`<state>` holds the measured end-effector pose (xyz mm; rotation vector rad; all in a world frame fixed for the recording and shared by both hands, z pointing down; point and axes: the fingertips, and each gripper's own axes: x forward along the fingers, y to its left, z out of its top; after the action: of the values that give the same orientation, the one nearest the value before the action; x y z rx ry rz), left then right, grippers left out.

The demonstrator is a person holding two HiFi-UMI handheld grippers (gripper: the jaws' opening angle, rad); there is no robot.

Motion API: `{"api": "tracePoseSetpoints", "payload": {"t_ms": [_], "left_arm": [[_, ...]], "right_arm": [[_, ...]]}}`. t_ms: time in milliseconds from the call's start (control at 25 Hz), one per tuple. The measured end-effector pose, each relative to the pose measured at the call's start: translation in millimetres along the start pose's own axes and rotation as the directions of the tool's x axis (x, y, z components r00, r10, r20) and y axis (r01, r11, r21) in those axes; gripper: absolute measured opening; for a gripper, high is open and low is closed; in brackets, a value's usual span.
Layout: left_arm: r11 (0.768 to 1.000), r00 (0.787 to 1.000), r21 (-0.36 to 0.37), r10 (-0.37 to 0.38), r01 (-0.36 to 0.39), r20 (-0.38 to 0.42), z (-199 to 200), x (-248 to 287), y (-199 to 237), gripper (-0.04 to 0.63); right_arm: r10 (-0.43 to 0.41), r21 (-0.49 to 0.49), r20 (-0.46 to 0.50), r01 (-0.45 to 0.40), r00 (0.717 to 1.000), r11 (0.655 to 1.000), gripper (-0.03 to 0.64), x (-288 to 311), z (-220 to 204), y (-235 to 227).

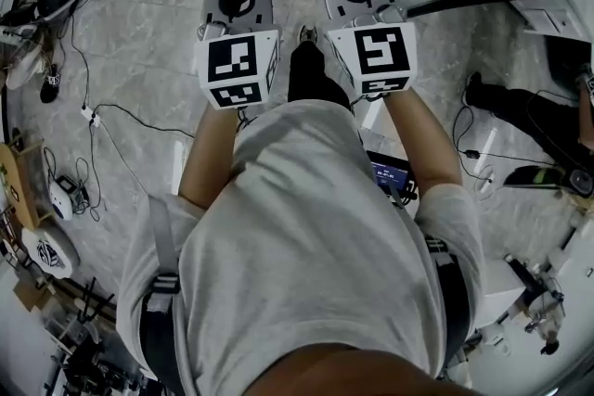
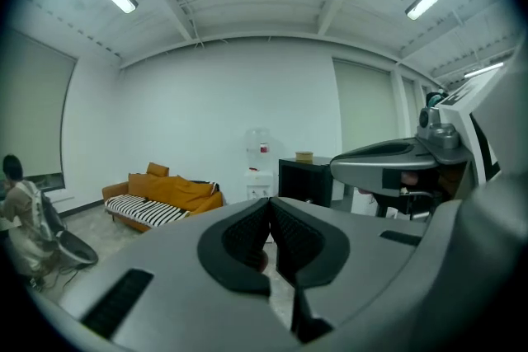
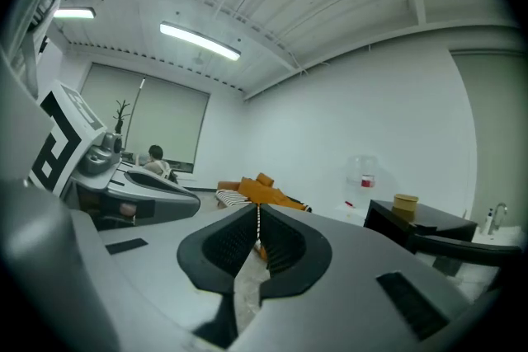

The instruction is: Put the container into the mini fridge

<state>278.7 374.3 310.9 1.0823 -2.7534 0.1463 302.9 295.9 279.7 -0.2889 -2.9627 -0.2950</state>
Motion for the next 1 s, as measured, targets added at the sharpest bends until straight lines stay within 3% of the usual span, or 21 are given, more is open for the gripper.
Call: {"api": "tracePoseSetpoints", "payload": {"t_ms": [320,720,1000], "left_arm": [[0.999,0.997,0.045,0.007,-0.004,-0.072,14.3,112.7,26.2,0.012],[0.998,0.994,0.032,-0.049,0.053,-0.102,32.4,223.2,19.4,0.012],[0.986,0.979,0.021,-0.162,0.166,-0.123,40.2,277.2,11.8,0.012]], "right_arm": [[0.13,0.011,-0.074,-0.129,0.989,0.992,0.04,93.7,-7.2,-67.6],[0.127,0.039,-0.12,-0.124,0.985,0.992,0.04,152.6,-24.0,-144.6],[0.107,0.047,-0.143,-0.101,0.984,0.994,0.04,179.6,-27.9,-186.9]]}}
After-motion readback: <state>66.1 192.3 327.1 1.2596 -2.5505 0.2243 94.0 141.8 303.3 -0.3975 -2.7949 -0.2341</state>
